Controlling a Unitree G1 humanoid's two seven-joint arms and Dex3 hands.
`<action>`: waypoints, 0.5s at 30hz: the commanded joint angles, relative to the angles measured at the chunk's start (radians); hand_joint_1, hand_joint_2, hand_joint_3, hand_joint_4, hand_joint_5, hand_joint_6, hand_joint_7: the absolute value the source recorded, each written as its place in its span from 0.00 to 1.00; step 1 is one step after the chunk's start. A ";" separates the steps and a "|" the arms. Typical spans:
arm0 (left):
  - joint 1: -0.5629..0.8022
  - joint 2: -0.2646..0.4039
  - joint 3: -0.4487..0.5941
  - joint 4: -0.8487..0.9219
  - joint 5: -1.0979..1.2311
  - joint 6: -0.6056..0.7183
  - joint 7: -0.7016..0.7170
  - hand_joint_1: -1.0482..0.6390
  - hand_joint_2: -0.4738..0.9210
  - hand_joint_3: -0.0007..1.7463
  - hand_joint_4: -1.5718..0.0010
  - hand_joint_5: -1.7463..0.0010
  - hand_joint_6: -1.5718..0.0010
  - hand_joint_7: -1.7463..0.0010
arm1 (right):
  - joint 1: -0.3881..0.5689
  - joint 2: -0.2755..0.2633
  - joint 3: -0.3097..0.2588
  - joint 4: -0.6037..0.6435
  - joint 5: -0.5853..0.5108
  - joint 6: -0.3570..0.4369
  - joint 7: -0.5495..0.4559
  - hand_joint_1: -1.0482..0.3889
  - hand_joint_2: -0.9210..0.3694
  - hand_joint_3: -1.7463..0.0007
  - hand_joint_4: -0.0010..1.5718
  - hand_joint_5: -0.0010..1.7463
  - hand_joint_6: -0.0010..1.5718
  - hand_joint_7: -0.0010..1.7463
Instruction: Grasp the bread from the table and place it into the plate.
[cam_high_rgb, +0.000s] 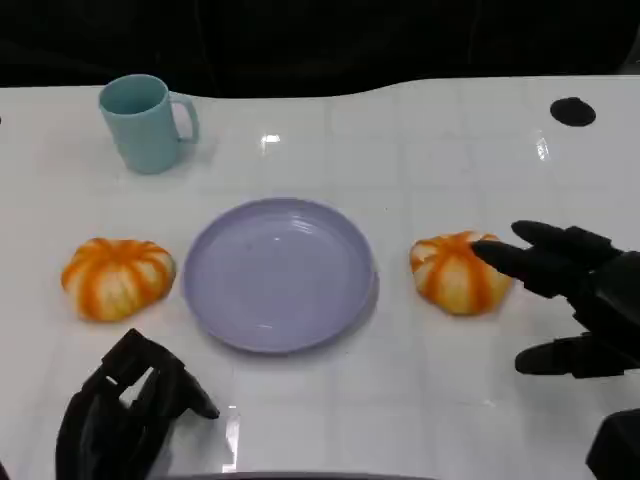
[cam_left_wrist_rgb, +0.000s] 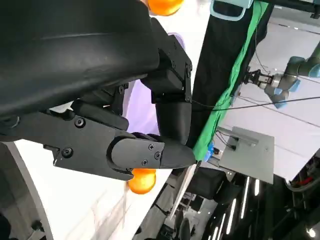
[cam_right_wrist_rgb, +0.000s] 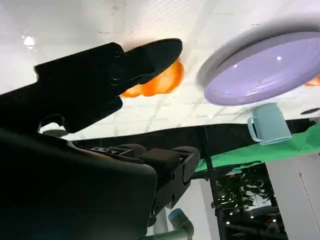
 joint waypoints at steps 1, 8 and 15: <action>-0.003 0.014 0.004 0.006 0.008 -0.009 0.006 0.28 1.00 0.14 0.59 0.00 0.67 0.14 | -0.055 -0.028 0.065 0.007 -0.077 0.080 -0.061 0.48 0.11 1.00 0.11 0.01 0.16 0.00; -0.011 0.014 0.007 0.024 0.005 -0.028 -0.008 0.27 1.00 0.15 0.59 0.00 0.67 0.13 | -0.135 -0.033 0.169 0.057 -0.157 0.165 -0.140 0.48 0.12 1.00 0.13 0.02 0.18 0.01; -0.009 0.014 0.005 0.020 0.003 -0.021 -0.005 0.27 1.00 0.14 0.59 0.00 0.68 0.12 | -0.230 -0.023 0.276 0.171 -0.219 0.235 -0.215 0.48 0.13 1.00 0.16 0.02 0.20 0.01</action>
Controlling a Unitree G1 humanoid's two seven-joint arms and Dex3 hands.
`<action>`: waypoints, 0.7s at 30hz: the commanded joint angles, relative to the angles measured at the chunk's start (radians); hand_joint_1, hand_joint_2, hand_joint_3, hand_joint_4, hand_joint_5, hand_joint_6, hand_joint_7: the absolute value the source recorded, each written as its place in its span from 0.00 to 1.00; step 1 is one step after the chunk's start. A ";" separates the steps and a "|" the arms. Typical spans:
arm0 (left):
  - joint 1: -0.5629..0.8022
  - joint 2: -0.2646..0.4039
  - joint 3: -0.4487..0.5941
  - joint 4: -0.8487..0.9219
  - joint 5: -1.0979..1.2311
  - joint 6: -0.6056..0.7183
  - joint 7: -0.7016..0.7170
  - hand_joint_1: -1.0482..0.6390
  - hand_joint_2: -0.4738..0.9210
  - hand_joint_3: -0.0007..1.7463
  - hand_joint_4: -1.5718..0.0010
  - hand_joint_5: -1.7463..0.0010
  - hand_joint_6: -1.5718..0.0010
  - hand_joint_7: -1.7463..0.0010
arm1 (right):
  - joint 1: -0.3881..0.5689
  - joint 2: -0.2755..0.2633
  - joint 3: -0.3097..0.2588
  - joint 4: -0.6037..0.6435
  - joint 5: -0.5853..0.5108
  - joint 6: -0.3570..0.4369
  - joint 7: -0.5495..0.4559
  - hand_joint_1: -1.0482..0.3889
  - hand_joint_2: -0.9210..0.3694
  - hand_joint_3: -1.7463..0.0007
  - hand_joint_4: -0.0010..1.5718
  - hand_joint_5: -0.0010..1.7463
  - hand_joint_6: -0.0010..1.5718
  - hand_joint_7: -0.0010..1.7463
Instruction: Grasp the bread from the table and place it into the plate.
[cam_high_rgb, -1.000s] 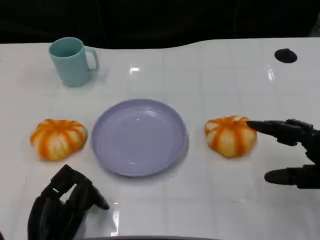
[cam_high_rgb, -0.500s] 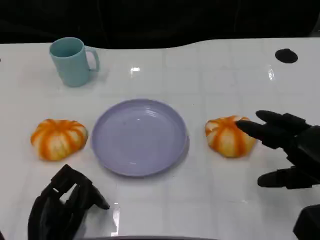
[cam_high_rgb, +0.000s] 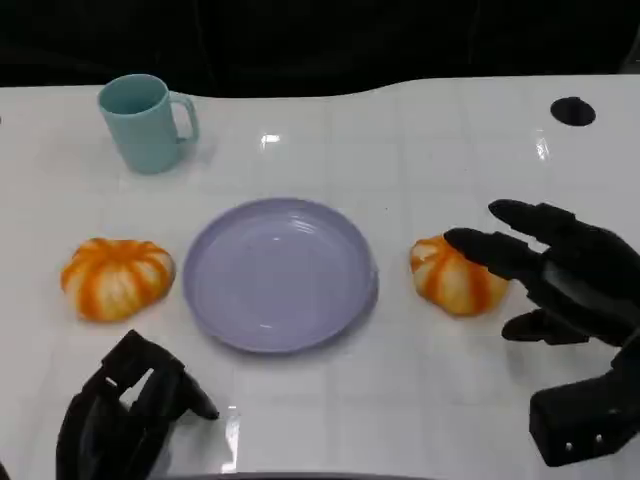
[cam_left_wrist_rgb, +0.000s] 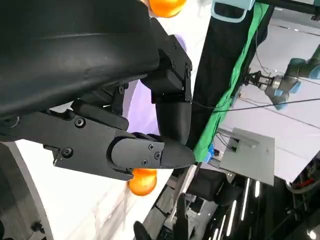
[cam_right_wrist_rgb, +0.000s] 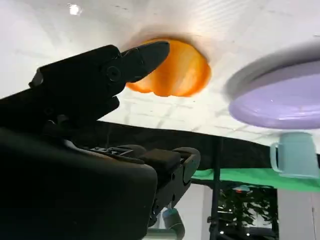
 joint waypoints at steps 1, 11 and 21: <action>-0.004 0.015 0.003 0.001 0.003 -0.004 -0.004 0.27 1.00 0.14 0.59 0.00 0.68 0.12 | -0.075 -0.010 0.062 0.092 -0.027 0.027 -0.057 0.49 0.13 1.00 0.17 0.02 0.21 0.01; -0.002 0.013 0.005 0.000 -0.001 -0.008 -0.013 0.28 1.00 0.15 0.59 0.00 0.69 0.09 | -0.225 0.055 0.212 0.386 -0.043 0.063 -0.157 0.45 0.12 1.00 0.14 0.00 0.19 0.00; 0.010 0.008 0.002 -0.019 -0.008 0.005 -0.014 0.27 1.00 0.14 0.59 0.00 0.70 0.10 | -0.312 0.136 0.298 0.553 -0.025 0.103 -0.165 0.41 0.11 1.00 0.12 0.00 0.16 0.00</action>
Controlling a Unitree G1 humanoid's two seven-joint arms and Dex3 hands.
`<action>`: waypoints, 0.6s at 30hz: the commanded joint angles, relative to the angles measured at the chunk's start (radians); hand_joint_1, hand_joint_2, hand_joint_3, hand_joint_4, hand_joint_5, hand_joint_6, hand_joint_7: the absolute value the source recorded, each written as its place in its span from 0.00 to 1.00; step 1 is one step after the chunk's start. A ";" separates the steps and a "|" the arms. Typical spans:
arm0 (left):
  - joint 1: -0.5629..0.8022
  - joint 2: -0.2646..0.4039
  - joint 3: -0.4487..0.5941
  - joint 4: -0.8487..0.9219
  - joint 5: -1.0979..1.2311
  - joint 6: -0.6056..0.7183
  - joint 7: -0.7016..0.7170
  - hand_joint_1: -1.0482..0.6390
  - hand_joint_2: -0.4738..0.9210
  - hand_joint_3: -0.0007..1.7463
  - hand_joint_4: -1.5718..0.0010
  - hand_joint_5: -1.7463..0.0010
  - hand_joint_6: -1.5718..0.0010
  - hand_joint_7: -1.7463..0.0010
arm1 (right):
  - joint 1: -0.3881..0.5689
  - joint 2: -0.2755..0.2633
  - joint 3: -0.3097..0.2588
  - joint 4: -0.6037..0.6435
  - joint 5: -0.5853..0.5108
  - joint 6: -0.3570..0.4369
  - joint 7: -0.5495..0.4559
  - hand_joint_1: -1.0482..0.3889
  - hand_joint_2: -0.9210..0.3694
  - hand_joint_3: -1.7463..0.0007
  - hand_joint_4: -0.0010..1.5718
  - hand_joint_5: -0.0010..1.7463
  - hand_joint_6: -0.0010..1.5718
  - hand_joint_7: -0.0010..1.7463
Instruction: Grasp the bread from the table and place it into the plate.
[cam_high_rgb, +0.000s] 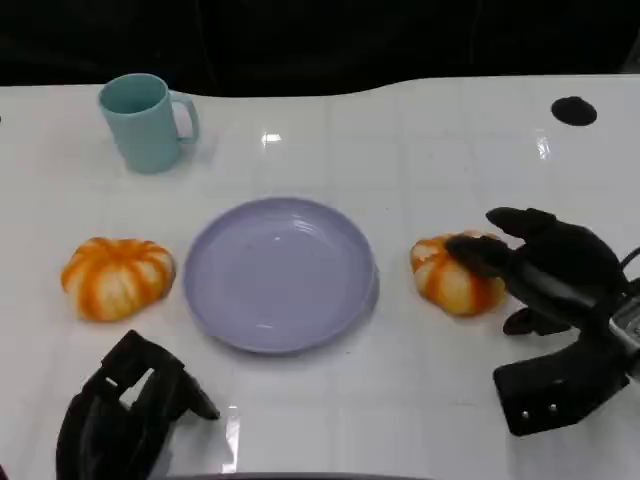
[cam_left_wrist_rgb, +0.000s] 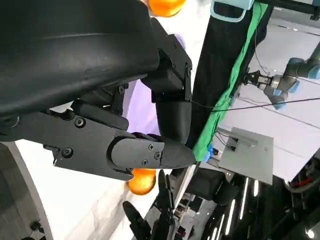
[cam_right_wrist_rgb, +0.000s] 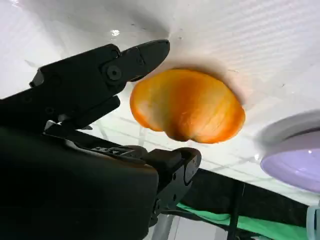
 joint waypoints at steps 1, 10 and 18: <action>0.007 0.009 0.003 -0.015 -0.003 0.004 -0.005 0.27 1.00 0.14 0.59 0.00 0.70 0.10 | -0.036 0.023 0.027 0.045 0.013 0.020 -0.006 0.41 0.11 1.00 0.12 0.00 0.16 0.00; 0.017 0.004 0.003 -0.028 -0.007 0.010 -0.006 0.28 1.00 0.14 0.60 0.00 0.70 0.10 | -0.064 0.088 0.059 0.102 0.032 0.074 0.035 0.42 0.10 1.00 0.12 0.01 0.13 0.00; 0.027 -0.001 0.002 -0.047 -0.012 0.020 -0.002 0.28 1.00 0.13 0.60 0.00 0.68 0.12 | -0.053 0.130 0.042 0.141 0.098 0.064 0.006 0.53 0.01 0.96 0.27 0.54 0.42 0.08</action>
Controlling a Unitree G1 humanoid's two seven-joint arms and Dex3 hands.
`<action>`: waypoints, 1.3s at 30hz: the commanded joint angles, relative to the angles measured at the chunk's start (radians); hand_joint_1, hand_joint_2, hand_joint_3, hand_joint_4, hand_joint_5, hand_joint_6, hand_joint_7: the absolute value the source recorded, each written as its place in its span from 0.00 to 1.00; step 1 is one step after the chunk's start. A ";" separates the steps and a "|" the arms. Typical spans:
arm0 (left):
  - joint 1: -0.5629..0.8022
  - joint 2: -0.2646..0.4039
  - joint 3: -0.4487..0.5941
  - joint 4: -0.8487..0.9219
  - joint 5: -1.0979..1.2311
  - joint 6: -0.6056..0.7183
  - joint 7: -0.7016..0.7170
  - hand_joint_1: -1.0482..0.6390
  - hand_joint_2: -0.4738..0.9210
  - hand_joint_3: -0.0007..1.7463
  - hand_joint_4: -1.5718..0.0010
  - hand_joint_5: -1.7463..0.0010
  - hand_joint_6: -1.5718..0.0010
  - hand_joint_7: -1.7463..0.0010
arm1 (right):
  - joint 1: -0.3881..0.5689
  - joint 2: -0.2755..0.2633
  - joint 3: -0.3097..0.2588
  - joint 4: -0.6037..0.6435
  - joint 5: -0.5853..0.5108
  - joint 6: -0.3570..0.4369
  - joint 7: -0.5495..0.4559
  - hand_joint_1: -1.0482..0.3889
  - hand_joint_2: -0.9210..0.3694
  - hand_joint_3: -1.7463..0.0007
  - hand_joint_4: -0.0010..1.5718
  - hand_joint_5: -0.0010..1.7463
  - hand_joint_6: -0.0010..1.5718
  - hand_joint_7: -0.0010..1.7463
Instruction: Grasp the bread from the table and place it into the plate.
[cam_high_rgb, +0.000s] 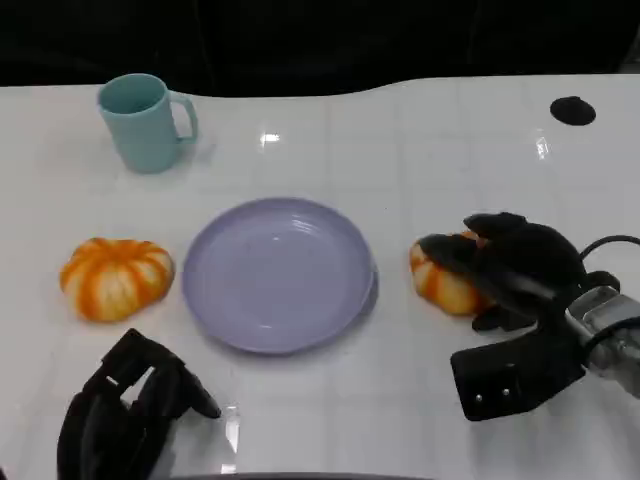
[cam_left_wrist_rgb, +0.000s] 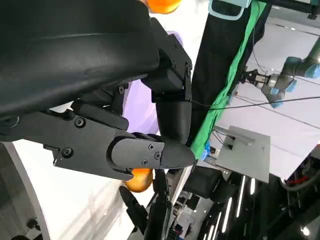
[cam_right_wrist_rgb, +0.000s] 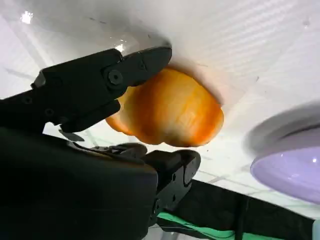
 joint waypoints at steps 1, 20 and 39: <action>0.017 0.008 0.004 -0.017 -0.007 0.007 -0.005 0.28 1.00 0.13 0.60 0.00 0.68 0.12 | 0.015 0.016 -0.002 0.028 0.028 -0.011 -0.061 0.54 0.01 0.94 0.31 0.69 0.49 0.11; 0.027 0.004 0.004 -0.032 -0.013 0.011 -0.015 0.30 1.00 0.15 0.60 0.00 0.67 0.15 | 0.023 0.016 0.007 0.060 0.048 -0.069 -0.253 0.55 0.01 0.73 0.51 1.00 0.34 1.00; 0.024 -0.003 -0.002 -0.034 0.001 0.023 0.015 0.28 1.00 0.12 0.60 0.00 0.67 0.14 | -0.049 0.046 -0.123 -0.077 0.207 -0.267 -0.191 0.61 0.05 0.71 0.48 1.00 0.36 1.00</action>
